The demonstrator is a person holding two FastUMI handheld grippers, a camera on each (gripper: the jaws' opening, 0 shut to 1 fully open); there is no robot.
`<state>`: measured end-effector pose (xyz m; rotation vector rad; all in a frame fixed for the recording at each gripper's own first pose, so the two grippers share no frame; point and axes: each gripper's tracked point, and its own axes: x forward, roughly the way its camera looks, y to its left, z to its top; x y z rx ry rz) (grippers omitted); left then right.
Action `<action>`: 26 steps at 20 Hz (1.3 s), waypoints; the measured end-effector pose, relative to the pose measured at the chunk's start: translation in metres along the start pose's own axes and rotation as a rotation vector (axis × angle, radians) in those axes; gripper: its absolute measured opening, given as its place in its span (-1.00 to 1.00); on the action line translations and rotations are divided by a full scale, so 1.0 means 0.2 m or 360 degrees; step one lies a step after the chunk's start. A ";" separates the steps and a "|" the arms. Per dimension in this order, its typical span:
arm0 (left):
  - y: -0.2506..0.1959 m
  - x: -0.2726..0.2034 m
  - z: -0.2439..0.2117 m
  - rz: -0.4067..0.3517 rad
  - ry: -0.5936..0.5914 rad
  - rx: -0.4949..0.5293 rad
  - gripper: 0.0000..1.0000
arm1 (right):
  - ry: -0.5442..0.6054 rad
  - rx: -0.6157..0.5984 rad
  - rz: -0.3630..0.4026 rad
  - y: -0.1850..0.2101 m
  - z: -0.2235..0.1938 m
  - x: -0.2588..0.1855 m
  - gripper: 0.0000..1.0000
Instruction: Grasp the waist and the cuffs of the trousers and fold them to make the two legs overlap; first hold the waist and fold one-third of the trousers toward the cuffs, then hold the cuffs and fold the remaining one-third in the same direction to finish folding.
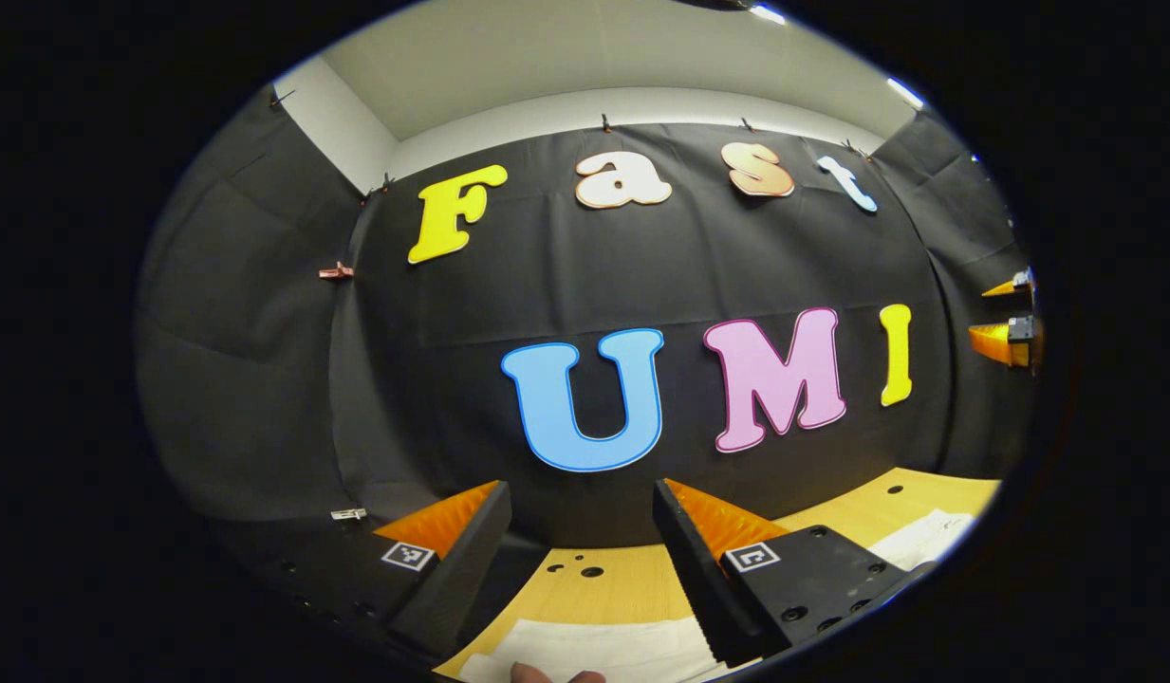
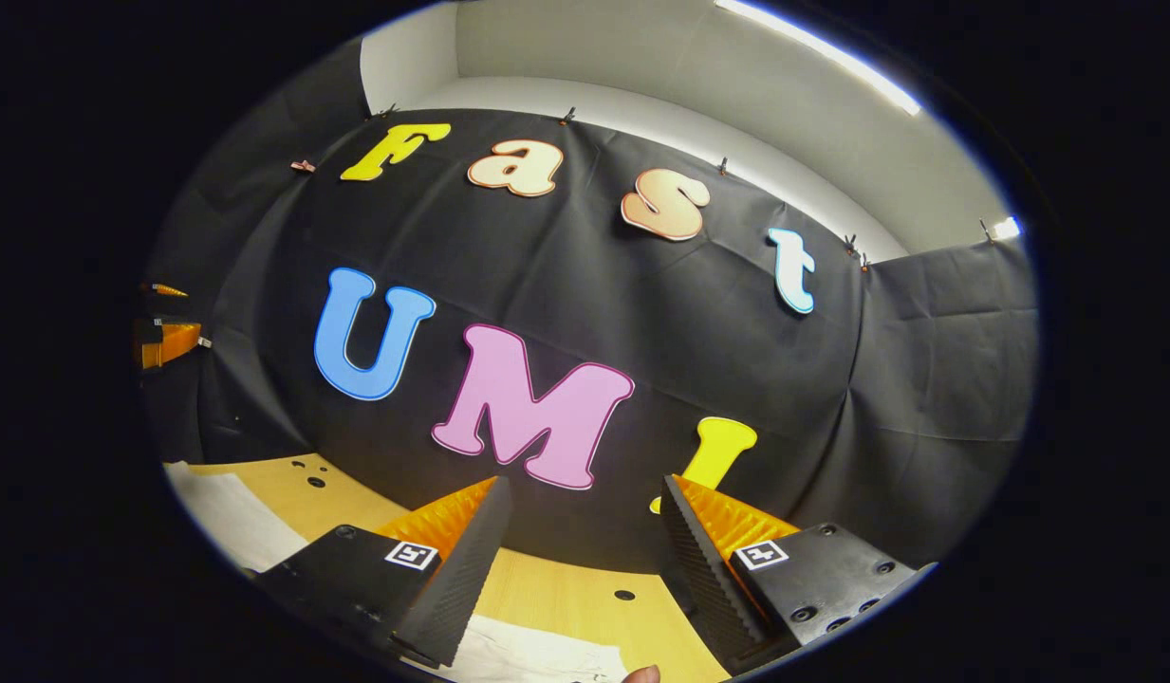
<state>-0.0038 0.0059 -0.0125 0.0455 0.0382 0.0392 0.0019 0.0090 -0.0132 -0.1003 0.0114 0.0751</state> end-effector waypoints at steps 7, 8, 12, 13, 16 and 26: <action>0.14 -0.14 -0.35 -0.0104 0.0204 0.0472 0.92 | 0.0057 -0.0054 0.0010 0.00 -0.07 0.02 0.94; 0.15 -0.18 -0.42 -0.0141 0.0246 0.0566 0.92 | 0.0068 -0.0060 0.0008 -0.01 -0.09 0.02 0.94; 0.14 -0.32 -0.78 -0.0397 0.0423 0.0898 0.92 | 0.0106 -0.0072 -0.0019 -0.05 -0.14 -0.04 0.94; 0.12 -0.36 -0.87 -0.0469 0.0469 0.0950 0.92 | 0.0112 -0.0075 -0.0025 -0.05 -0.14 -0.04 0.94; 0.14 -0.48 -1.14 -0.0651 0.0586 0.1076 0.92 | 0.0127 -0.0114 -0.0036 -0.06 -0.15 -0.06 0.94; 0.26 -0.71 -1.95 -0.1093 0.1014 0.1496 0.91 | 0.0197 -0.0237 -0.0079 -0.08 -0.19 -0.15 0.94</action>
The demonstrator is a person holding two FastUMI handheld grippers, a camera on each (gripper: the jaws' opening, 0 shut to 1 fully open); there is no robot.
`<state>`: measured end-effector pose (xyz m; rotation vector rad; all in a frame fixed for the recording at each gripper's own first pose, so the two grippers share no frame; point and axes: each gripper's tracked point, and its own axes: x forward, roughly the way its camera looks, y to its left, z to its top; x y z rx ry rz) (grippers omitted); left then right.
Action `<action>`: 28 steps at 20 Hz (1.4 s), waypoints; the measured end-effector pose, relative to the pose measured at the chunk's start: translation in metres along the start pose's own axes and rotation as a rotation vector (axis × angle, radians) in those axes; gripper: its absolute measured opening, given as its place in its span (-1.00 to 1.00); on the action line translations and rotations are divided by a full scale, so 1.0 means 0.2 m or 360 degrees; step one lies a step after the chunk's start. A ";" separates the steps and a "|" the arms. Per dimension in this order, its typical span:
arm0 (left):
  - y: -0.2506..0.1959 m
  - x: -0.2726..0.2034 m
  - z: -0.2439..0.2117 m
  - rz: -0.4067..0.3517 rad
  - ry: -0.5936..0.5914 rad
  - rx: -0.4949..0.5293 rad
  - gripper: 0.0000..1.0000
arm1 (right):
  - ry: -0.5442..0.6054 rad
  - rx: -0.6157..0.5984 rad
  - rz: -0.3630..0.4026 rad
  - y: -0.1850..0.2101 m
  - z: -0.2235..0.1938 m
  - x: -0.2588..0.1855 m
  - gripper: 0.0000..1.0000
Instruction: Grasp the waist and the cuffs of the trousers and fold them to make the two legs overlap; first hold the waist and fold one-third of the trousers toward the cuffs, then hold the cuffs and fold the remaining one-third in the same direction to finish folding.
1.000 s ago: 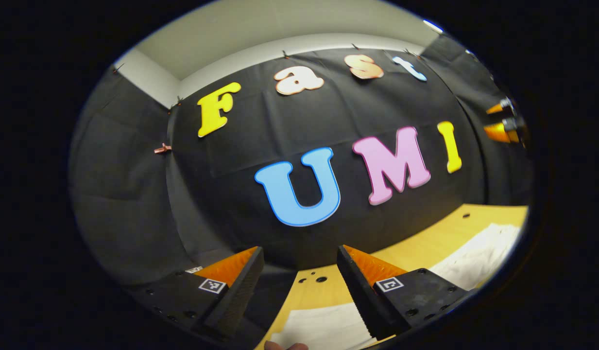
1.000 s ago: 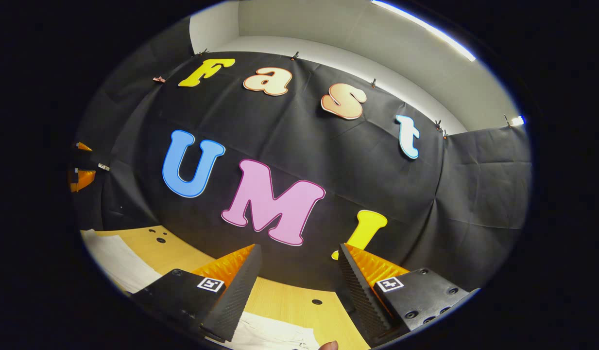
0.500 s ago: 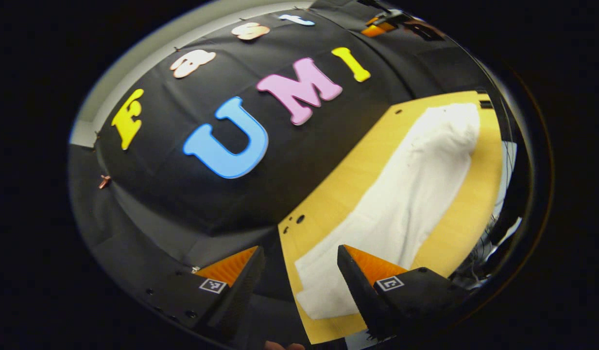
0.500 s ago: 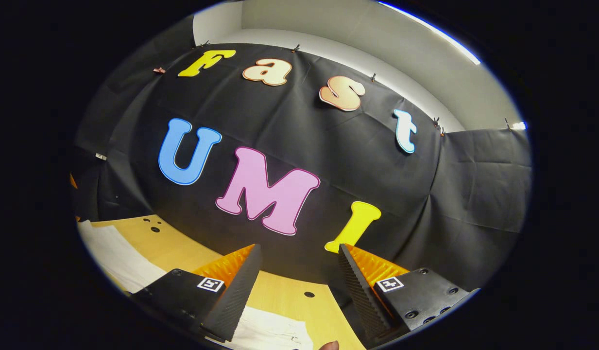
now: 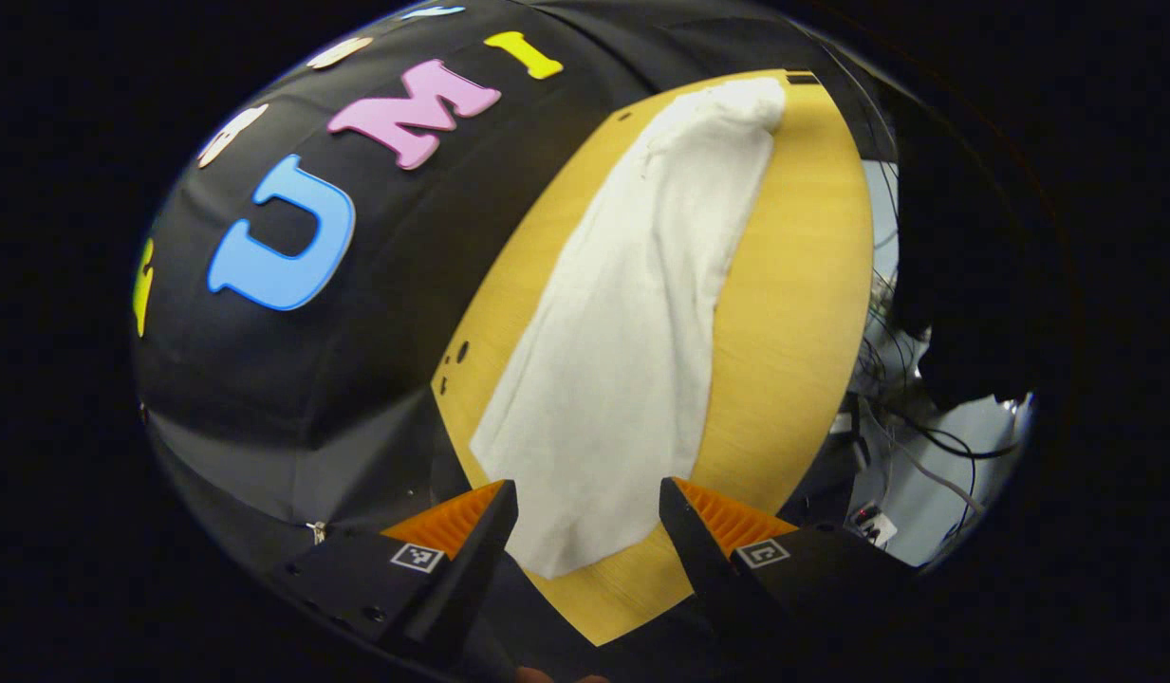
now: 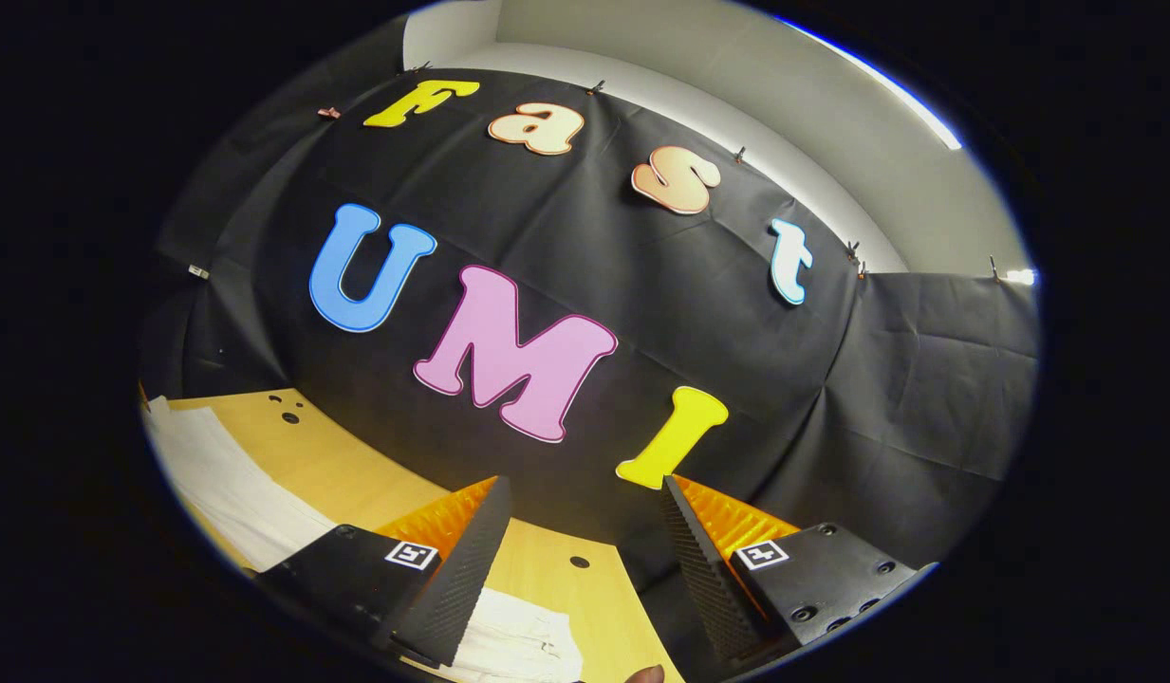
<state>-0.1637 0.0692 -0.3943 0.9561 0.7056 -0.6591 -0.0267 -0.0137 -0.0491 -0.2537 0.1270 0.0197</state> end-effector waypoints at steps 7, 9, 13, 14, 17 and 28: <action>0.04 0.21 -0.16 -0.0054 0.0148 0.0197 0.89 | 0.0063 -0.0095 -0.0045 -0.05 -0.05 -0.06 0.94; 0.07 0.27 -0.17 -0.0072 0.0196 0.0226 0.84 | 0.0085 -0.0094 -0.0061 -0.06 -0.07 -0.07 0.94; 0.12 0.39 -0.19 -0.0136 0.0282 0.0307 0.43 | 0.0149 -0.0120 -0.0087 -0.10 -0.15 -0.10 0.94; 0.12 0.42 -0.20 -0.0162 0.0300 0.0321 0.19 | 0.0168 -0.0124 -0.0095 -0.12 -0.18 -0.10 0.94; 0.12 0.48 -0.19 -0.0189 0.0337 0.0373 -0.65 | 0.0228 -0.0153 -0.0102 -0.15 -0.27 -0.13 0.95; 0.13 0.49 -0.18 -0.0319 0.0385 0.0341 -0.82 | 0.0635 -0.0802 0.0499 0.01 -1.26 -0.38 0.92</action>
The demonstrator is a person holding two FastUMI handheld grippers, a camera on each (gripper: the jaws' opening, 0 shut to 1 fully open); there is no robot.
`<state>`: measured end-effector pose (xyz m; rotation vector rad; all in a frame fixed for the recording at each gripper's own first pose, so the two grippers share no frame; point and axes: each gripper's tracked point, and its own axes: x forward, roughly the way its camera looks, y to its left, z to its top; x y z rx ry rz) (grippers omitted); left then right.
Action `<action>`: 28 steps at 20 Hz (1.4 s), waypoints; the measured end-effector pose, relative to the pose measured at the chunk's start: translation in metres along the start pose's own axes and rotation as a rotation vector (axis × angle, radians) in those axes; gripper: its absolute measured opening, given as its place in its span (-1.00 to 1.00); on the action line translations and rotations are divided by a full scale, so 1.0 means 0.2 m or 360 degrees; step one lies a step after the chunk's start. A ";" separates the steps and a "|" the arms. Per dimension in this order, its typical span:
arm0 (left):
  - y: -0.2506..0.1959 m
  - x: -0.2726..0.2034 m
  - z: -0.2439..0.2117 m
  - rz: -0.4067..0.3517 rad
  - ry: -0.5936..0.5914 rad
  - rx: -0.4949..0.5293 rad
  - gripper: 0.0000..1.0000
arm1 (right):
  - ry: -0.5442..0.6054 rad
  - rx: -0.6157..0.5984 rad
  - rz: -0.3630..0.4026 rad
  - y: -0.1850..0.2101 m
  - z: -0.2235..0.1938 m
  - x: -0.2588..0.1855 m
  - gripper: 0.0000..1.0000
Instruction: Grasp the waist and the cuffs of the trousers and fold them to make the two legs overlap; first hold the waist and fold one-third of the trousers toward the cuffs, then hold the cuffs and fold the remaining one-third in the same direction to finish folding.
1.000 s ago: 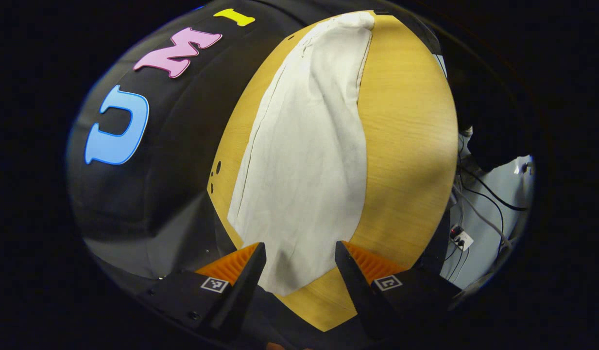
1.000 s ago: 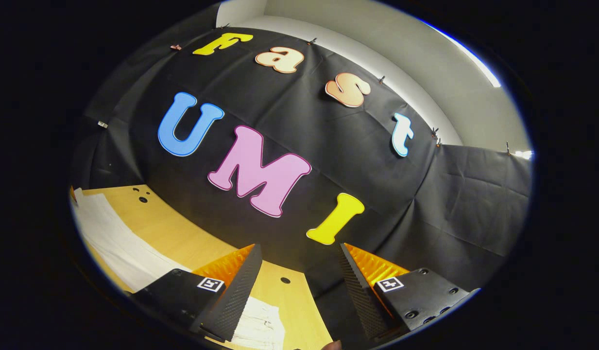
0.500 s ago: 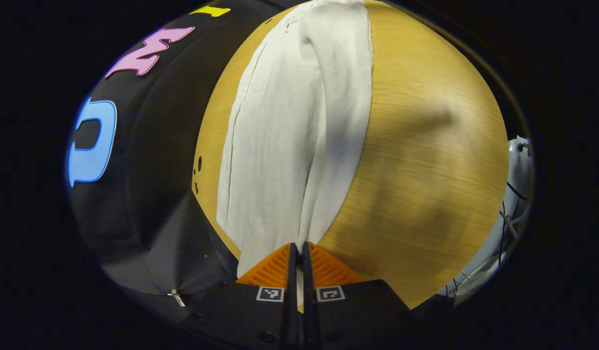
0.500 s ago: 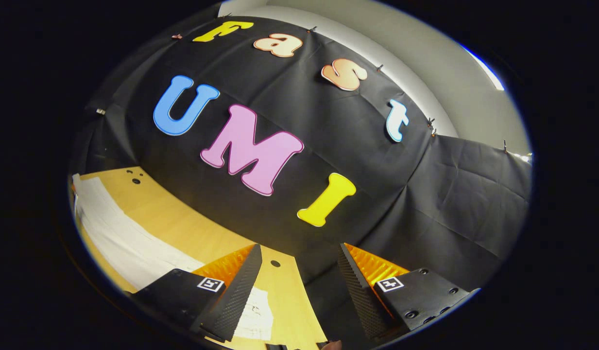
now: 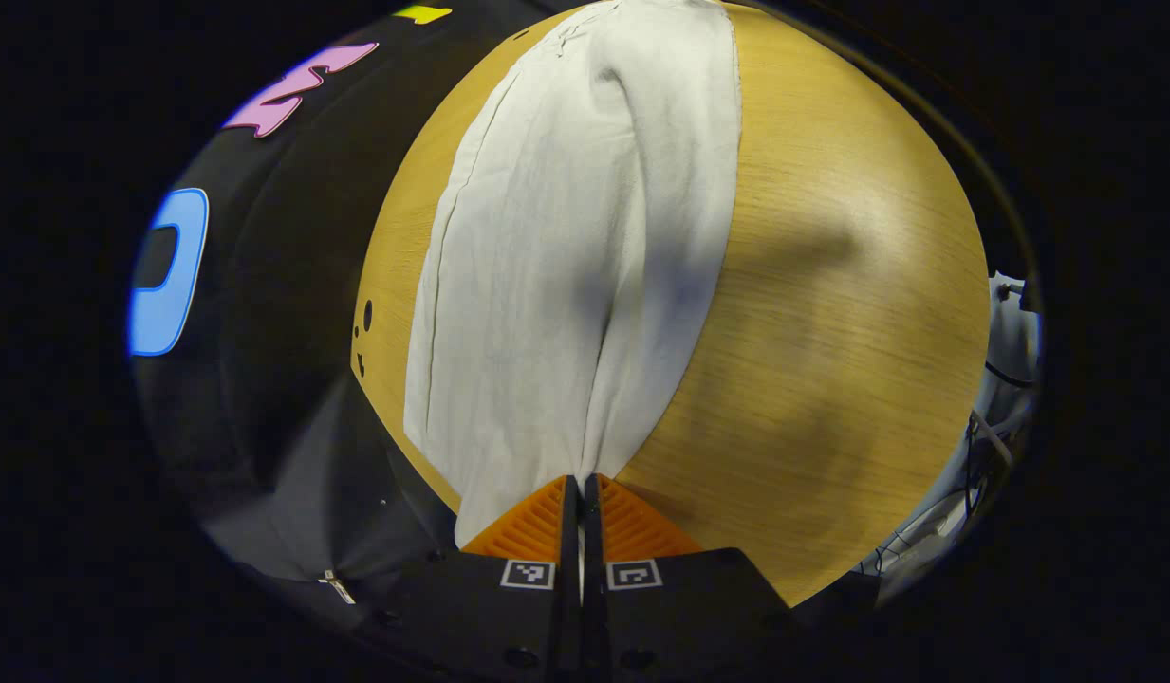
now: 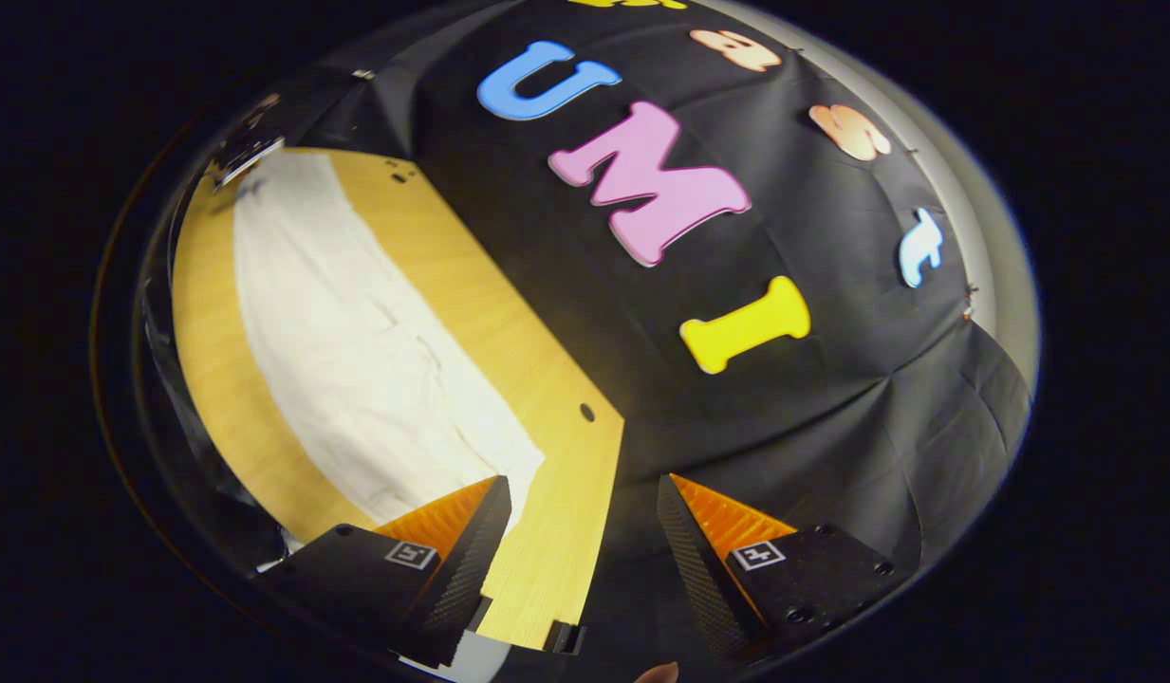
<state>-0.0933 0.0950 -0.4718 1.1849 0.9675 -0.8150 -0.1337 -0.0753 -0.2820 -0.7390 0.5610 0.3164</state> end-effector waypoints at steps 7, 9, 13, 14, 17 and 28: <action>0.00 -0.01 -0.01 -0.0008 0.0061 -0.0014 -0.89 | 0.0097 -0.0483 0.0504 0.47 -0.49 0.21 0.93; 0.00 -0.01 0.00 -0.0009 0.0077 -0.0043 -0.88 | 0.0116 -0.0573 0.0585 0.53 -0.59 0.26 0.91; 0.00 -0.01 -0.01 -0.0005 0.0099 -0.0027 -0.89 | 0.0134 -0.0705 0.0681 0.62 -0.71 0.35 0.91; 0.00 -0.02 -0.01 -0.0008 0.0105 -0.0027 -0.89 | 0.0141 -0.0739 0.0680 0.62 -0.73 0.38 0.90; -0.01 -0.02 0.00 -0.0017 0.0127 -0.0027 -0.89 | 0.0110 -0.0833 0.0631 0.61 -0.74 0.48 0.76; -0.01 -0.05 0.01 -0.0159 0.0062 -0.0143 -0.89 | 0.0173 -0.0558 0.0864 0.58 -0.72 0.46 -0.70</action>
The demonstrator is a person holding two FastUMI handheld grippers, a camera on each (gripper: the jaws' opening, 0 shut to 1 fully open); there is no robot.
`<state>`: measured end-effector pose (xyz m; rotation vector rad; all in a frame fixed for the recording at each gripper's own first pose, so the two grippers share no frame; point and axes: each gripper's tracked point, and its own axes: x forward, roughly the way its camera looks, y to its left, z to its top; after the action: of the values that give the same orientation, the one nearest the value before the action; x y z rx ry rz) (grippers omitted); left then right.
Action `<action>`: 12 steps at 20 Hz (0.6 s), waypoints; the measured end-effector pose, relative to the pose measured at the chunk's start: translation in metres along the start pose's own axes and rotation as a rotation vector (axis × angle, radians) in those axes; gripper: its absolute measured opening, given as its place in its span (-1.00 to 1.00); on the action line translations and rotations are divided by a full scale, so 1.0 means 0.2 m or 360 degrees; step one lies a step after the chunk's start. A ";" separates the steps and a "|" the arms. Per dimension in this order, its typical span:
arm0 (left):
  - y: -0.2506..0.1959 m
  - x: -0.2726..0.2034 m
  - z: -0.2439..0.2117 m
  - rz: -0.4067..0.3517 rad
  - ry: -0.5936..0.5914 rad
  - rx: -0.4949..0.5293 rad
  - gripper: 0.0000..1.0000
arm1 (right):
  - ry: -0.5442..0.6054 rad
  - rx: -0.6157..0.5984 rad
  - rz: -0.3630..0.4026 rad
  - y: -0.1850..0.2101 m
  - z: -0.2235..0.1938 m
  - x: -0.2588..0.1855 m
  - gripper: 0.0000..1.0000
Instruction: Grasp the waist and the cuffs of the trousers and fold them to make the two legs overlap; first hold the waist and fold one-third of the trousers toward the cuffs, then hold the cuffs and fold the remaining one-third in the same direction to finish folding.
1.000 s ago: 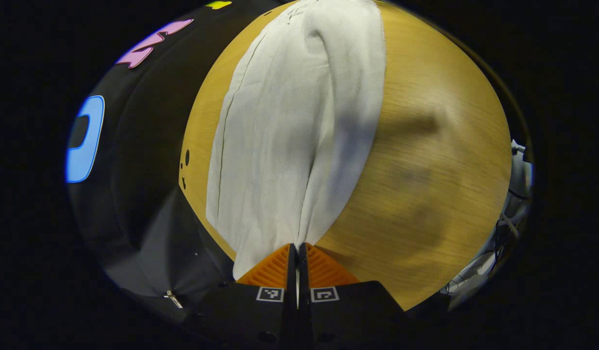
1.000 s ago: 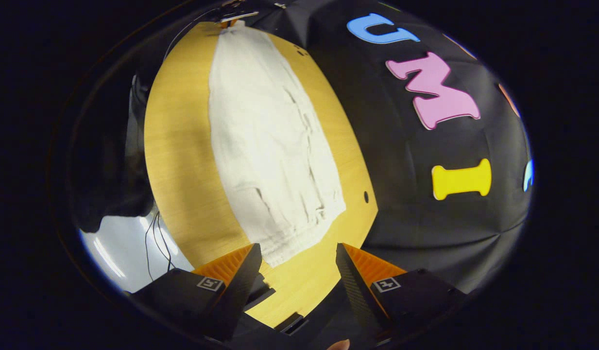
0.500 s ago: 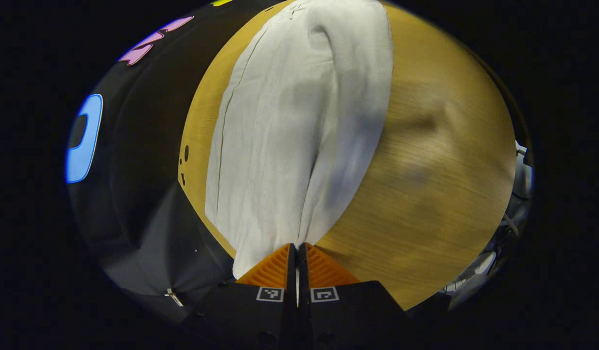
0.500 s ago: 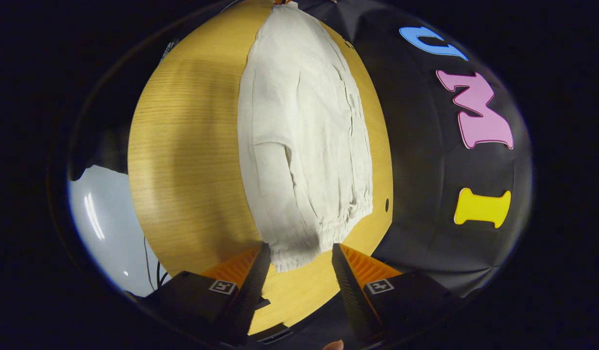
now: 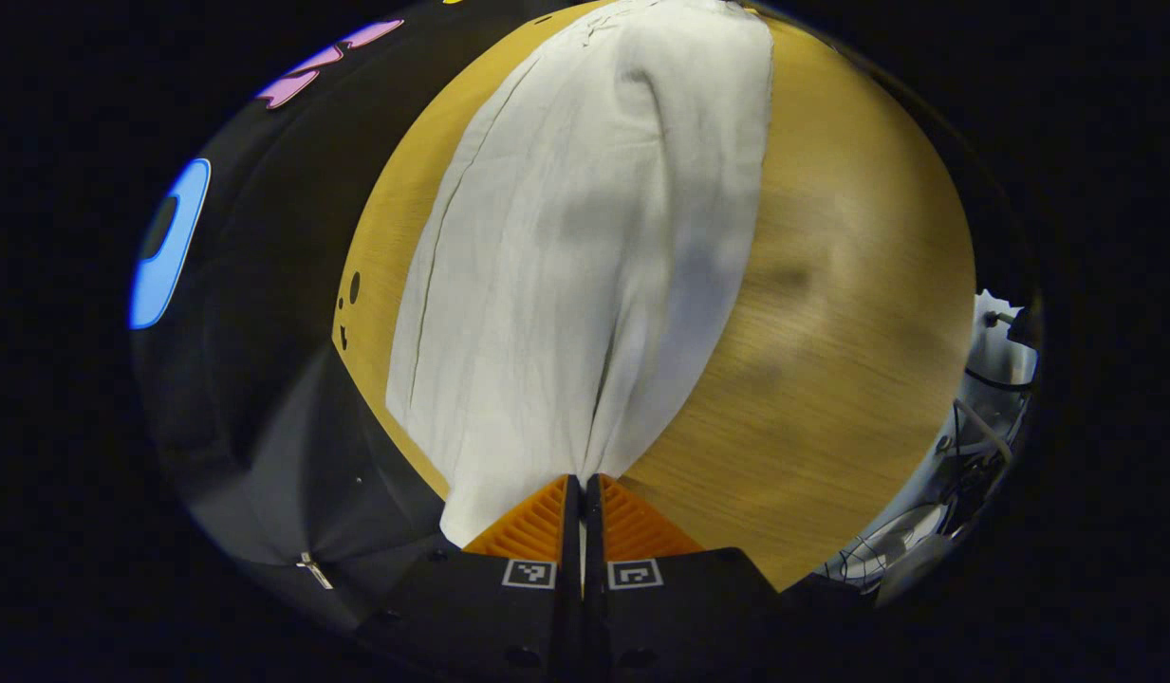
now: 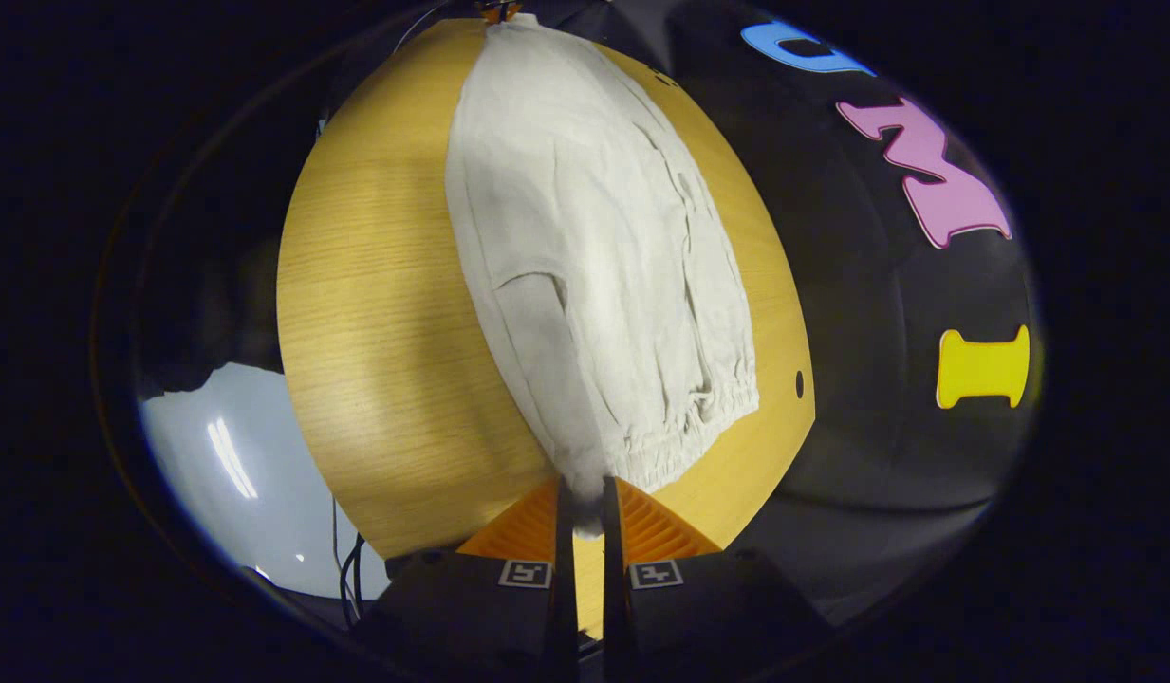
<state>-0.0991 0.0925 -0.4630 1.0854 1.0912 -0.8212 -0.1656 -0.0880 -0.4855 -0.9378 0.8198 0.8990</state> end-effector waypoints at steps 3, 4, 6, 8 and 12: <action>0.03 -0.05 0.08 -0.0051 -0.0075 -0.0107 -0.89 | -0.0031 0.0134 -0.0024 -0.11 0.03 -0.07 -0.70; 0.05 -0.08 0.12 -0.0061 -0.0099 -0.0173 -0.89 | -0.0041 0.0190 -0.0041 -0.16 0.04 -0.09 -0.70; 0.10 -0.12 0.14 -0.0112 -0.0138 -0.0332 -0.89 | -0.0070 0.0324 -0.0091 -0.26 0.08 -0.12 -0.70; 0.21 -0.18 0.16 -0.0121 -0.0149 -0.0434 -0.89 | -0.0081 0.0468 -0.0182 -0.39 0.09 -0.17 -0.70; 0.45 -0.20 0.25 -0.0011 -0.0177 -0.0498 -0.89 | -0.0110 0.0674 -0.0338 -0.65 0.16 -0.17 -0.71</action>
<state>-0.0137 0.0705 -0.3956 0.7660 1.0876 -0.6805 -0.0561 -0.1082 -0.4045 -0.6042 0.7944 0.5409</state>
